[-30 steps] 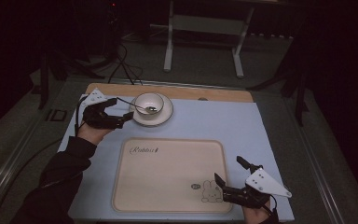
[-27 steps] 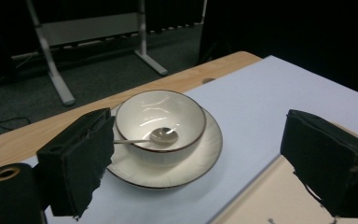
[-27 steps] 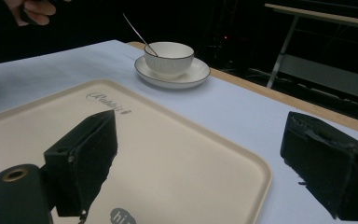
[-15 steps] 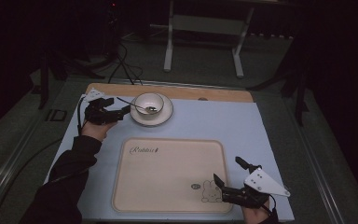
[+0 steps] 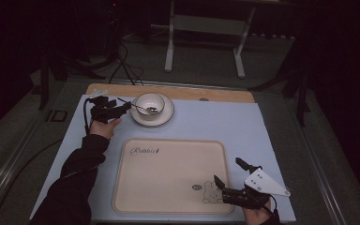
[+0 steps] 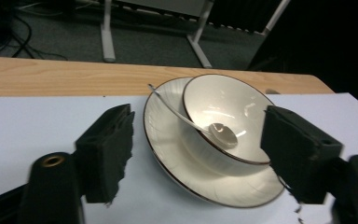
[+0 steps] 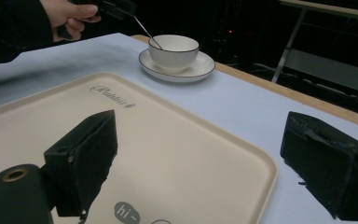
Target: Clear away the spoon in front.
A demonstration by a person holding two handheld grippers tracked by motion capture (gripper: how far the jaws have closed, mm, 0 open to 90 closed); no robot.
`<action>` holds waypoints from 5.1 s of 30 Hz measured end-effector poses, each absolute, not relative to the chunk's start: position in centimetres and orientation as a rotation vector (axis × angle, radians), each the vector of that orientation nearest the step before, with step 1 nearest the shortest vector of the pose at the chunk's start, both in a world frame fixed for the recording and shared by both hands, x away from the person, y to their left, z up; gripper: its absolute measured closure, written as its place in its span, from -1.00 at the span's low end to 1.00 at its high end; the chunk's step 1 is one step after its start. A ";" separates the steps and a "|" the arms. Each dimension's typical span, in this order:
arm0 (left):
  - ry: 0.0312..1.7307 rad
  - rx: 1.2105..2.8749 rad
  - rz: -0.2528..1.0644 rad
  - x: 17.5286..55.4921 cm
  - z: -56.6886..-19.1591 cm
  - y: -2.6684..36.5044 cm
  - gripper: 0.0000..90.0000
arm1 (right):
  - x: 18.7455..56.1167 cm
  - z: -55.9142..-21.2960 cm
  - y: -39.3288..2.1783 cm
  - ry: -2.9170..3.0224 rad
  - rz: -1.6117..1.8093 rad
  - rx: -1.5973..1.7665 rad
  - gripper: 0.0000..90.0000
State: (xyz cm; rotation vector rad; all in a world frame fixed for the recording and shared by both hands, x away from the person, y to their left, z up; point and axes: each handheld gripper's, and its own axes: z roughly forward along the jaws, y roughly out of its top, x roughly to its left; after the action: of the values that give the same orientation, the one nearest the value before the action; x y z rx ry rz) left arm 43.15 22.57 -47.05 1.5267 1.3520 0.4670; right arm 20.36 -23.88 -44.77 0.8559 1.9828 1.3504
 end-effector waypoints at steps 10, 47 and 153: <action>1.413 1.430 0.438 44.4 -47.8 22.7 0.19 | 20.4 -44.8 -24.0 1.984 1.358 0.860 -0.76; 1.340 1.351 0.385 45.1 -47.3 21.3 0.99 | 20.5 -44.9 -24.1 1.993 1.368 0.879 -0.76; 0.614 2.090 -0.024 35.2 -35.2 21.7 0.99 | 20.5 -44.9 -24.0 1.968 1.356 0.883 -0.76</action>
State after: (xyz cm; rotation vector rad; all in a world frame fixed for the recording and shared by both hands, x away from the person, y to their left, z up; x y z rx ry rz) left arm 35.16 21.66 -35.16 2.0902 0.6145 -0.0236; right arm 20.51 -23.98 -44.86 0.8826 1.9678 1.3563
